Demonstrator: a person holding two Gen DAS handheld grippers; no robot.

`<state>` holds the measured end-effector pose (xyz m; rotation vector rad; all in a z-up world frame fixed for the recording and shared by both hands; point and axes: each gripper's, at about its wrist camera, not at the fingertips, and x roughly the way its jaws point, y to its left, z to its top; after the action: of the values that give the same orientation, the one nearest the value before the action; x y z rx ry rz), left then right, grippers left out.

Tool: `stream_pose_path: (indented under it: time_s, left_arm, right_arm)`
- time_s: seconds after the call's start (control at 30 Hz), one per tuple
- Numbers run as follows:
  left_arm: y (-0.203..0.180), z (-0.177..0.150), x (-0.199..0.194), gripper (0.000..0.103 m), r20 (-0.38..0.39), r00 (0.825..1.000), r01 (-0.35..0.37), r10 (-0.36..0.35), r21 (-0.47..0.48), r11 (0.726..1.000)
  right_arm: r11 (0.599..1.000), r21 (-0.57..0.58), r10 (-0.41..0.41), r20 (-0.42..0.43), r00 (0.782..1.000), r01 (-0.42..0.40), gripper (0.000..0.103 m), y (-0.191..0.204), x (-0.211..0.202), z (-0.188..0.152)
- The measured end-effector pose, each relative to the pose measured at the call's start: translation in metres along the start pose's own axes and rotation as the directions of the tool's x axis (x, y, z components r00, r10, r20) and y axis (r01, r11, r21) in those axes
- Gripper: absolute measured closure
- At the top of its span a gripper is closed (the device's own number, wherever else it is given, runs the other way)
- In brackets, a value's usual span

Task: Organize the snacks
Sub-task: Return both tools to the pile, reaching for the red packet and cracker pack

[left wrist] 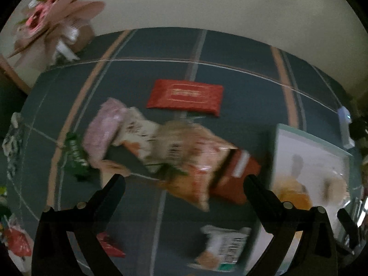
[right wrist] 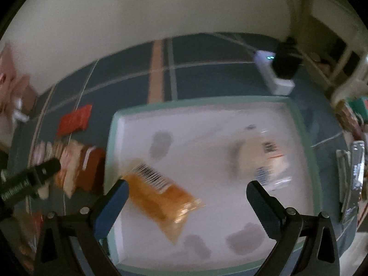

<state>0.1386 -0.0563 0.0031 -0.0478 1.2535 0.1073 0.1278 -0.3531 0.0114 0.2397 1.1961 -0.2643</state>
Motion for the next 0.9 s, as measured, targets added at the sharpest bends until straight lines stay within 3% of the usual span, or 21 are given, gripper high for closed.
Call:
stream_pose_path:
  time_s: [0.23,0.43,0.77,0.9]
  left_arm:
    - [0.046,-0.001,0.005,0.001,-0.026,0.999,-0.031,0.029,-0.087,0.996]
    - [0.074,-0.003,0.006,0.001,-0.042,0.998,-0.044,0.039,-0.125,0.991]
    - [0.101,-0.018,0.009,0.001,-0.076,0.996,-0.048,0.037,-0.157,0.986]
    - [0.105,-0.027,0.007,0.001,-0.082,0.996,-0.046,0.033,-0.159,0.986]
  right_arm:
    - [0.997,-0.069,-0.026,-0.065,0.998,0.022,0.0,0.03,0.021,-0.012]
    - [0.996,-0.004,-0.084,-0.061,0.995,0.084,0.0,0.011,0.024,-0.015]
    - [0.993,0.039,-0.113,-0.049,0.992,0.115,0.0,-0.005,0.016,-0.017]
    - [0.996,0.026,-0.089,-0.031,0.996,0.09,0.0,0.004,0.003,-0.023]
